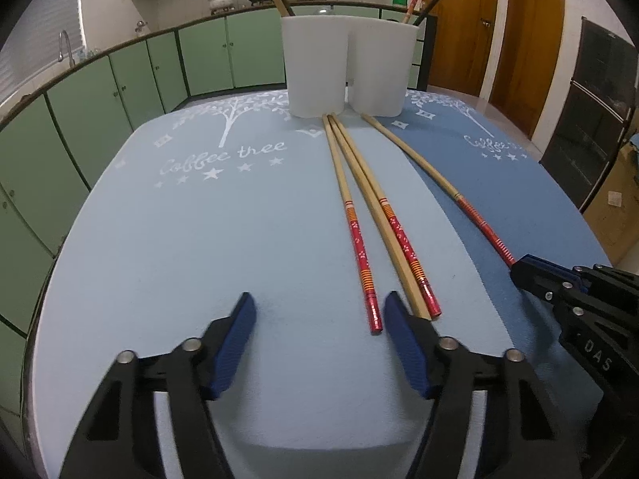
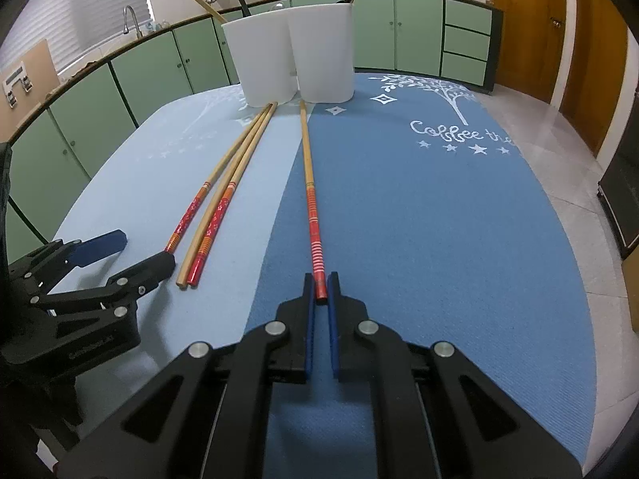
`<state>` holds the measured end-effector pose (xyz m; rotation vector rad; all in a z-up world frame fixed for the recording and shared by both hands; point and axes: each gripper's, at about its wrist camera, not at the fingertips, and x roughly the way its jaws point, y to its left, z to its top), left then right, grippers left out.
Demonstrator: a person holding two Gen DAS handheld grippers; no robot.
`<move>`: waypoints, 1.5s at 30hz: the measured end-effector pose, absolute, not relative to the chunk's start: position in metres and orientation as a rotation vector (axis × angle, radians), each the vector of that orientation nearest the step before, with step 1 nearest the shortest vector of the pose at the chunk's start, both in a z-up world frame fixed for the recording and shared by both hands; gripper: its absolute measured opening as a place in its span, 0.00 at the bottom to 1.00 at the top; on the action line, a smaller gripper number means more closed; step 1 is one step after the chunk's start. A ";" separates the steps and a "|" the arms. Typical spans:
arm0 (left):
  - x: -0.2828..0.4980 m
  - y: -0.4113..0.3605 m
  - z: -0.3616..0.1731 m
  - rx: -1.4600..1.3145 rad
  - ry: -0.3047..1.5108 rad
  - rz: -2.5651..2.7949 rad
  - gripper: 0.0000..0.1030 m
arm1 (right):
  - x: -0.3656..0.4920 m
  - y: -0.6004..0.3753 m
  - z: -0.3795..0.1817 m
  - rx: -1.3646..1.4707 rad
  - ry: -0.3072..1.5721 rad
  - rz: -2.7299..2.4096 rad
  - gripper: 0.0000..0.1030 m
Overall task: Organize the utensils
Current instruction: 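Grasp a red-patterned chopstick with the right tool while the left tool grasps another, then carry both red-patterned chopsticks up and drop them into the white holder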
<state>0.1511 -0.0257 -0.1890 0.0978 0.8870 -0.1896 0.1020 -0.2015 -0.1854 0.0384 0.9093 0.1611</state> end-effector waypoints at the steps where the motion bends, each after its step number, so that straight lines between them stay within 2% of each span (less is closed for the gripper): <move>1: 0.150 -0.027 -0.189 0.096 0.885 -0.193 0.51 | 0.102 -0.202 -0.186 0.040 0.908 0.162 0.06; 2: 0.149 -0.028 -0.188 0.091 0.884 -0.196 0.49 | 0.101 -0.202 -0.185 0.041 0.908 0.163 0.06; 4: 0.148 -0.030 -0.187 0.078 0.880 -0.201 0.34 | 0.102 -0.202 -0.186 0.044 0.906 0.165 0.06; 5: 0.147 -0.032 -0.187 0.064 0.879 -0.202 0.31 | 0.101 -0.203 -0.186 0.045 0.906 0.167 0.06; 7: 0.148 -0.033 -0.187 0.045 0.879 -0.204 0.15 | 0.101 -0.204 -0.186 0.055 0.905 0.172 0.07; 9: 0.148 -0.035 -0.187 0.037 0.879 -0.203 0.06 | 0.101 -0.205 -0.187 0.066 0.906 0.179 0.07; 26: 0.135 -0.027 -0.164 0.026 0.835 -0.199 0.05 | 0.094 -0.208 -0.167 0.065 0.859 0.206 0.05; 36: 0.122 -0.020 -0.114 0.026 0.722 -0.207 0.05 | 0.087 -0.212 -0.129 0.049 0.791 0.211 0.05; 45: 0.127 -0.016 -0.074 0.045 0.663 -0.217 0.05 | 0.089 -0.223 -0.072 0.065 0.705 0.226 0.05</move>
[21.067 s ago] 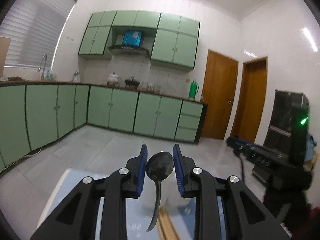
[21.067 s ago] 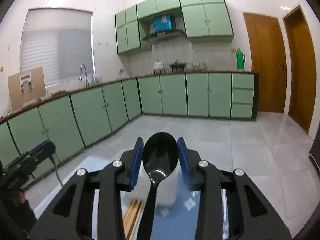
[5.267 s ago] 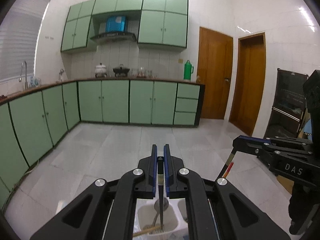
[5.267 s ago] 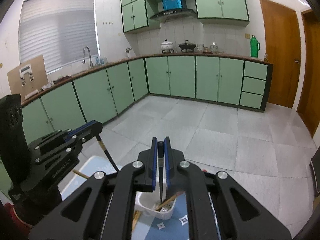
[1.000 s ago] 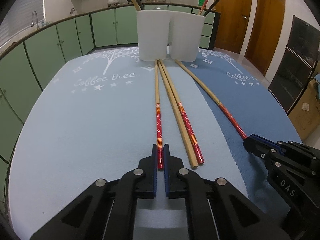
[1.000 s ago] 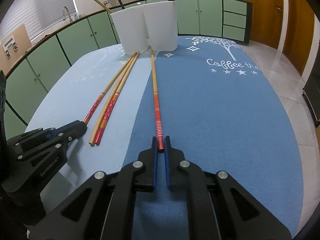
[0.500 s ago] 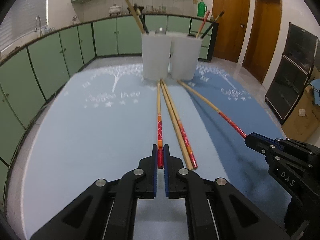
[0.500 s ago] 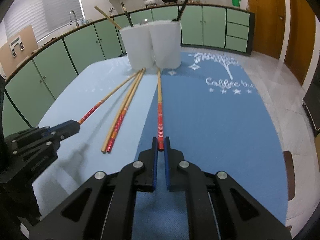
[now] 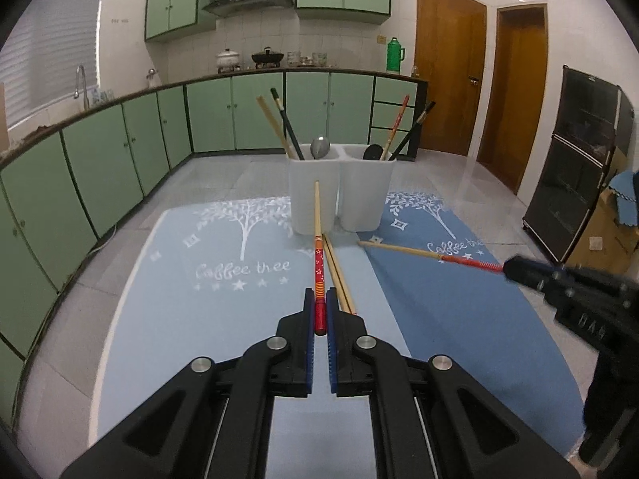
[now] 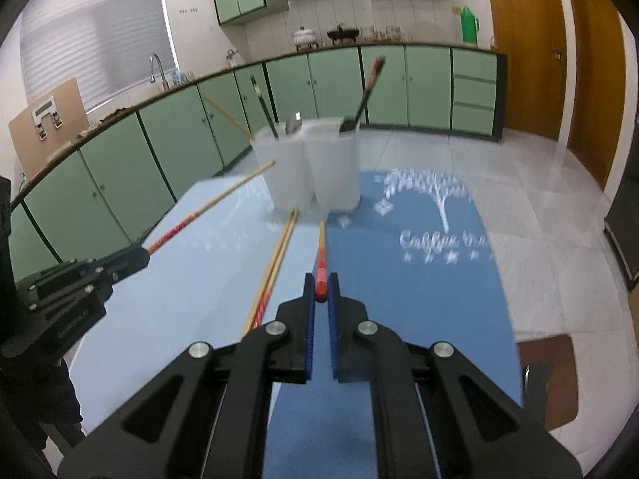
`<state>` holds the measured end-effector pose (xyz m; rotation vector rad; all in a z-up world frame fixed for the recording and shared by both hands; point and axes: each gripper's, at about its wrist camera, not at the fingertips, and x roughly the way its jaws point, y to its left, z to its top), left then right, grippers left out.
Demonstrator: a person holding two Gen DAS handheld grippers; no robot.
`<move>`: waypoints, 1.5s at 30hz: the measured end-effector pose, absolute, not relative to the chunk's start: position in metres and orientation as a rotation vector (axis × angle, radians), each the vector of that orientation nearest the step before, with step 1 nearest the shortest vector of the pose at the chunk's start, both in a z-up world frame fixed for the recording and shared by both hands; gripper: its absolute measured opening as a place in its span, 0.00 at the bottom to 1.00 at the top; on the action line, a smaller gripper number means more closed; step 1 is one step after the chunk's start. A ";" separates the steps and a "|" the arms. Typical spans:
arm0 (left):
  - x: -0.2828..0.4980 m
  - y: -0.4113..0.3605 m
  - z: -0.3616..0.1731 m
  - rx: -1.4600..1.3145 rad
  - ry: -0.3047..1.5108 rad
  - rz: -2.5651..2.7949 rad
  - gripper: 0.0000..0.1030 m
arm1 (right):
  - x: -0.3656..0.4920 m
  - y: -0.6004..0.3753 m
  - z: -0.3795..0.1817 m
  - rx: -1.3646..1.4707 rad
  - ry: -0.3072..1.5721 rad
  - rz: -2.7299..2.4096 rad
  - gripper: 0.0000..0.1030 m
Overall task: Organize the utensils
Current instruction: 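Carry both red-patterned chopsticks up and drop them into the white holder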
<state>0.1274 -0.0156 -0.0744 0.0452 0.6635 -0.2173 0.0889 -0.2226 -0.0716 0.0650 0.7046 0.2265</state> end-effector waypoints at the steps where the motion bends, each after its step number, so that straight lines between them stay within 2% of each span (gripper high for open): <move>1: 0.129 -0.015 -0.076 0.041 0.669 -0.224 0.05 | 0.089 -0.223 -0.069 0.061 0.701 0.225 0.05; 5: 0.134 -0.012 -0.103 -0.002 0.734 -0.239 0.05 | 0.085 -0.218 -0.075 0.047 0.719 0.223 0.05; 15: 0.140 -0.016 -0.174 0.002 0.842 -0.244 0.05 | 0.074 -0.205 -0.149 0.020 0.876 0.203 0.05; 17: 0.140 -0.015 -0.183 -0.011 0.863 -0.248 0.06 | 0.073 -0.205 -0.157 0.026 0.890 0.204 0.05; 22: 0.135 -0.011 -0.183 -0.028 0.859 -0.260 0.18 | 0.075 -0.208 -0.163 0.039 0.898 0.200 0.05; 27: 0.128 -0.013 -0.186 -0.009 0.865 -0.270 0.18 | 0.077 -0.209 -0.164 0.052 0.896 0.202 0.05; 37: 0.129 -0.017 -0.186 0.010 0.874 -0.257 0.17 | 0.080 -0.212 -0.167 0.065 0.903 0.196 0.05; 40: 0.127 -0.017 -0.187 0.009 0.873 -0.249 0.12 | 0.082 -0.213 -0.169 0.070 0.906 0.194 0.05; 42: 0.128 -0.017 -0.188 0.008 0.877 -0.247 0.05 | 0.082 -0.213 -0.168 0.069 0.904 0.193 0.05; 45: 0.126 -0.018 -0.186 0.017 0.875 -0.238 0.05 | 0.082 -0.215 -0.168 0.071 0.903 0.187 0.05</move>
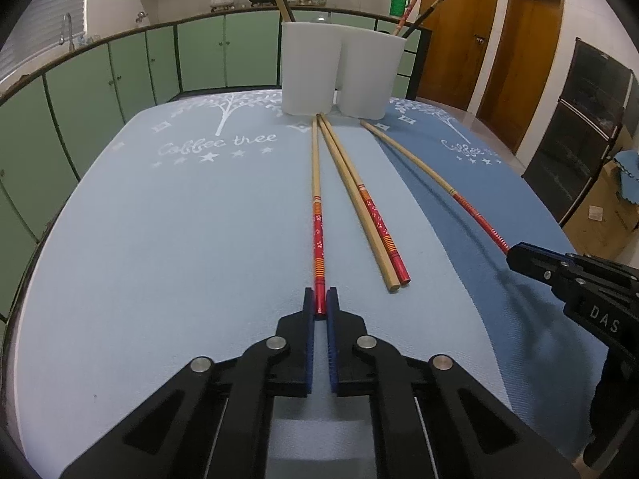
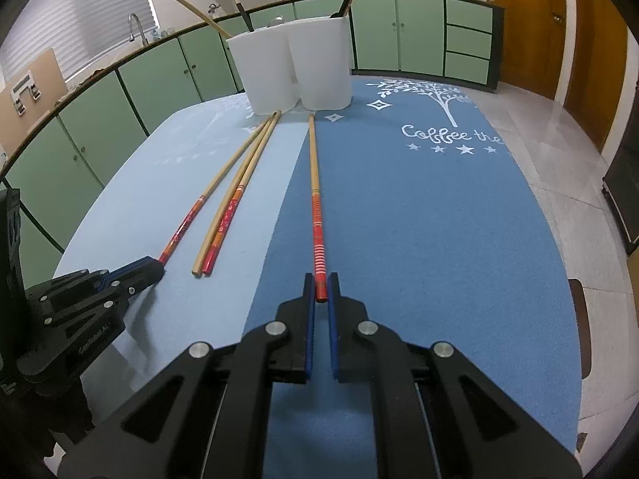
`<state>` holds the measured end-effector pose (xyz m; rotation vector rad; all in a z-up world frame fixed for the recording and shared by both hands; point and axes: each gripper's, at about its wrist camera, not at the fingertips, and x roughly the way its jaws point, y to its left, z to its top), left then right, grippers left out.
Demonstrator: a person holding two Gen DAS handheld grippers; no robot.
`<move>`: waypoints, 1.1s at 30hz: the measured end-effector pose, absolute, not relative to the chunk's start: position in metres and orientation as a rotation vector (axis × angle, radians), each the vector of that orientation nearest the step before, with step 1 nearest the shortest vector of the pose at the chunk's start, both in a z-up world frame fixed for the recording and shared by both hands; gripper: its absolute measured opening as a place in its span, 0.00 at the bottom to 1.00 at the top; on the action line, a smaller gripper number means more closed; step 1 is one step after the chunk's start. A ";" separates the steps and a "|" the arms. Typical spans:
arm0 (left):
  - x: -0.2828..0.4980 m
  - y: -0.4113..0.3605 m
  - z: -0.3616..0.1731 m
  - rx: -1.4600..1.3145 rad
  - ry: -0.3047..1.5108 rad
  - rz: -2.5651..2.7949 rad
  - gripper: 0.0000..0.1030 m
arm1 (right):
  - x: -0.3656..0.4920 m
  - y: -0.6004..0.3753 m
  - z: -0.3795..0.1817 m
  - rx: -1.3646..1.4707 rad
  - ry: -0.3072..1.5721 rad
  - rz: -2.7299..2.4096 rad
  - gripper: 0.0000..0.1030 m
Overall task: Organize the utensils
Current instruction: 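Carry both red-patterned chopsticks up and drop them into the white holder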
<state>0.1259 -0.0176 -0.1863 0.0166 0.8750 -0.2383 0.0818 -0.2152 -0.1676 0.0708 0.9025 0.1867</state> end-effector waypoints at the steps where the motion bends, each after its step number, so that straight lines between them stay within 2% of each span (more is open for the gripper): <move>1: 0.126 -0.018 -0.186 0.017 0.874 -0.235 0.05 | 0.082 -0.216 -0.167 0.070 0.901 0.185 0.05; 9: 0.114 -0.009 -0.137 0.010 0.785 -0.229 0.05 | 0.081 -0.221 -0.139 0.065 0.834 0.185 0.05; 21: 0.127 0.001 -0.034 0.009 0.568 -0.255 0.05 | 0.103 -0.230 -0.046 0.030 0.665 0.220 0.05; 33: 0.189 -0.011 0.007 0.016 0.536 -0.328 0.05 | 0.167 -0.227 0.031 0.017 0.653 0.333 0.05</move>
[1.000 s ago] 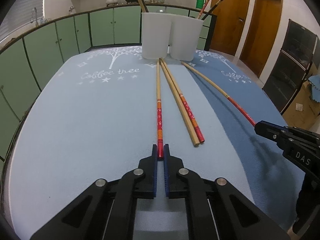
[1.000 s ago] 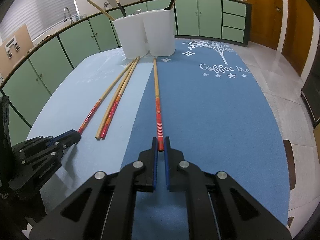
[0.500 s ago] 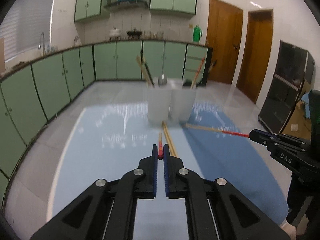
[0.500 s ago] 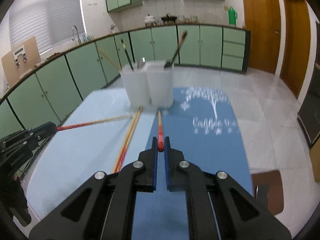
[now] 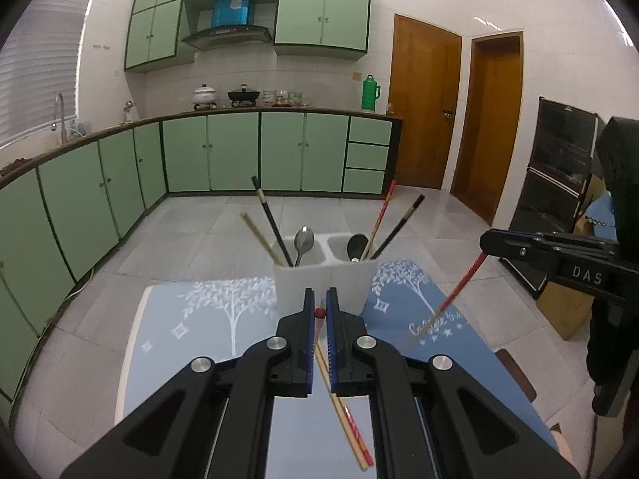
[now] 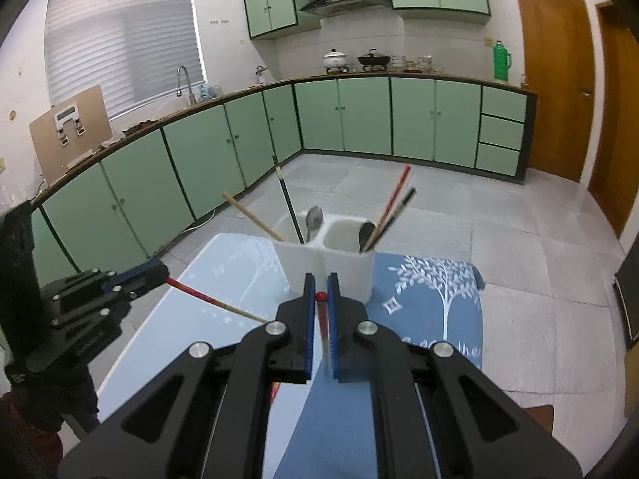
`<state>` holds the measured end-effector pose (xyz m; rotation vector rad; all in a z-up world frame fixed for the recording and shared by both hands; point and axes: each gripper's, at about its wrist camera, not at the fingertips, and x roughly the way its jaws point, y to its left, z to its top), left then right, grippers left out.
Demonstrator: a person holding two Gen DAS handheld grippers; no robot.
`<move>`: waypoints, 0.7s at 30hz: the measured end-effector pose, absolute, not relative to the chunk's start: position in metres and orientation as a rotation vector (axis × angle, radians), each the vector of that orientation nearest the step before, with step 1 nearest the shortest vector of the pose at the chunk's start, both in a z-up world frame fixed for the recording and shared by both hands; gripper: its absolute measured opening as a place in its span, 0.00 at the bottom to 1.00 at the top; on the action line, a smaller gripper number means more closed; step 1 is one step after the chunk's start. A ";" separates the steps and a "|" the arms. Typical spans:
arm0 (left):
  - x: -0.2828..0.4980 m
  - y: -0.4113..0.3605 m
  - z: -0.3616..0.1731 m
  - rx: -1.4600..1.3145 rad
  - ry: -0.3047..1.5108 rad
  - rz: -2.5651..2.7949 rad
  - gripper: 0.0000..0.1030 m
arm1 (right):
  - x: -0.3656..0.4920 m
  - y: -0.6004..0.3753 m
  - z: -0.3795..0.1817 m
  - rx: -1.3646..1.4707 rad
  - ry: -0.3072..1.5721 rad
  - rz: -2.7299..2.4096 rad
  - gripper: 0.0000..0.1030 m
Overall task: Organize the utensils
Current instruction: 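Carry both red-patterned chopsticks up and drop them into the white holder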
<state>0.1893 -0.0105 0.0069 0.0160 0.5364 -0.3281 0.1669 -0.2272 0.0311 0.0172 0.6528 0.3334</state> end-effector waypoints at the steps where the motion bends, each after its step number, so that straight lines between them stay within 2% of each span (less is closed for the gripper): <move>1: 0.194 -0.011 0.010 0.016 0.536 -0.332 0.05 | 0.173 -0.227 0.036 0.009 0.652 0.338 0.05; 11: 0.220 -0.013 0.033 0.035 0.503 -0.354 0.05 | 0.202 -0.229 0.079 0.031 0.615 0.404 0.05; 21: 0.246 -0.022 0.093 0.044 0.363 -0.384 0.05 | 0.242 -0.230 0.137 0.011 0.501 0.395 0.05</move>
